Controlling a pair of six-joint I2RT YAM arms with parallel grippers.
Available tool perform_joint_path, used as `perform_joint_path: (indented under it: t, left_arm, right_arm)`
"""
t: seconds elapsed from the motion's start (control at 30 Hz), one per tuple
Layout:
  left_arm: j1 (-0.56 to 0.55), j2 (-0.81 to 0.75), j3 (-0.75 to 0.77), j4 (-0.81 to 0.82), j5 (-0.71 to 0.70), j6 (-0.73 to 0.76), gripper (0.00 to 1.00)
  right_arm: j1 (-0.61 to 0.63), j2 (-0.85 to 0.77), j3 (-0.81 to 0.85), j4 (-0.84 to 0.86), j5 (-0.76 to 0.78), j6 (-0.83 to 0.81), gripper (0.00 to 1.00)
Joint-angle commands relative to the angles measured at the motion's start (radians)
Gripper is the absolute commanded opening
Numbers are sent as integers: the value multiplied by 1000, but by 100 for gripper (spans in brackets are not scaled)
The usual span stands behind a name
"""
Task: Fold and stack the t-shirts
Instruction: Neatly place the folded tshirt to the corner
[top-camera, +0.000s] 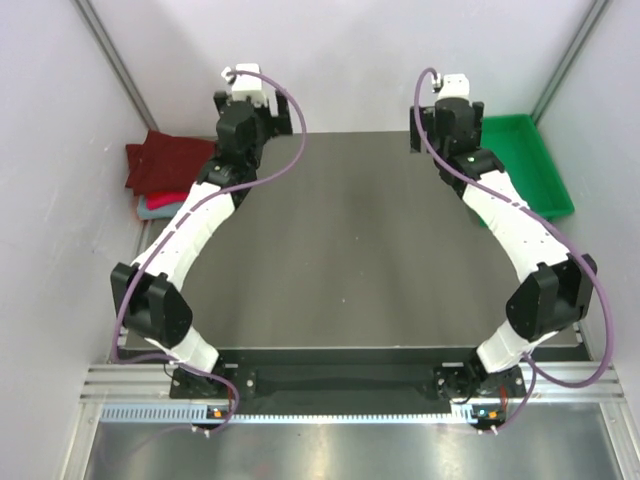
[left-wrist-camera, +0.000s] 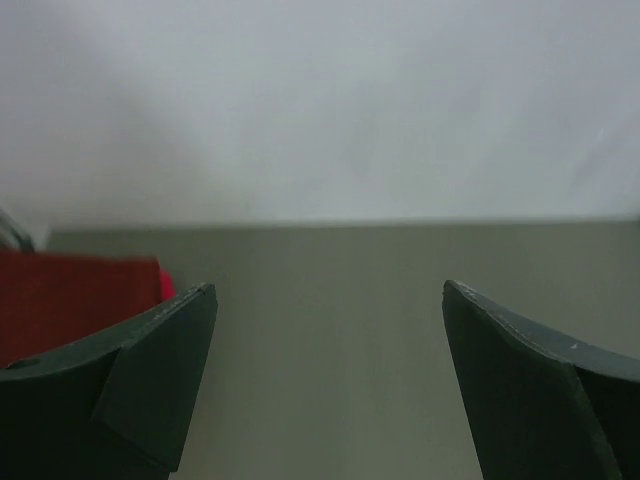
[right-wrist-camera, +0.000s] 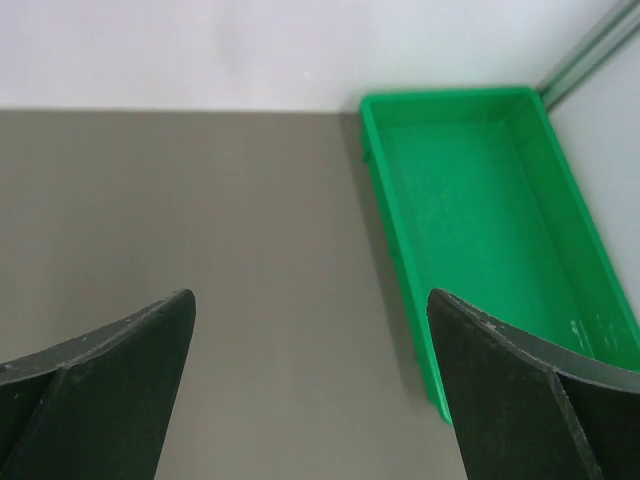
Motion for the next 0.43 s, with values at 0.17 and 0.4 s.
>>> perform_joint_path:
  t: [0.17, 0.4]
  left_arm:
    - [3, -24, -146, -130, 123, -74, 99]
    - [-1, 80, -114, -105, 244, -88, 99]
  right_arm:
    - [11, -173, -110, 18, 58, -43, 100]
    - [11, -147, -179, 69, 50, -70, 100]
